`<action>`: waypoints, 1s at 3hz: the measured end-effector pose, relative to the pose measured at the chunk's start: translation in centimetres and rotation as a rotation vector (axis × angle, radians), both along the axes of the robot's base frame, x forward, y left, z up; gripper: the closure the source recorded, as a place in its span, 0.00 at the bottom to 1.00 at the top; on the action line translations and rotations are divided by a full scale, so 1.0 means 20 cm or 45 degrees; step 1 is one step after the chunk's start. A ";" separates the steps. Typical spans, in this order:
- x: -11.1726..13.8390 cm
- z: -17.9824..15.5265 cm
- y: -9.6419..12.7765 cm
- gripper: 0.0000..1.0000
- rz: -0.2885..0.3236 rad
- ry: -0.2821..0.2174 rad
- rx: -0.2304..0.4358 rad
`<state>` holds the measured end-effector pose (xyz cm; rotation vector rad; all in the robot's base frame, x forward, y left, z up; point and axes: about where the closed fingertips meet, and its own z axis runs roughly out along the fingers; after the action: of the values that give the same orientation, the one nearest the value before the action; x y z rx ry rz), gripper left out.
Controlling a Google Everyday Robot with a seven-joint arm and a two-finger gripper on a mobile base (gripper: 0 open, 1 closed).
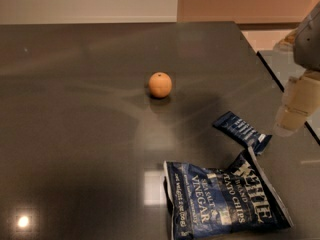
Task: Pick orange
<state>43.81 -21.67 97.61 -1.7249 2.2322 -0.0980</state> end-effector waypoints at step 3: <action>0.16 -0.02 0.15 0.00 0.072 -0.045 0.102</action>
Offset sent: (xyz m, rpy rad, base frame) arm 0.0593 0.0540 -0.0102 0.1525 -0.0524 0.1066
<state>46.99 -18.73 97.20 -1.7289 2.1311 -0.0258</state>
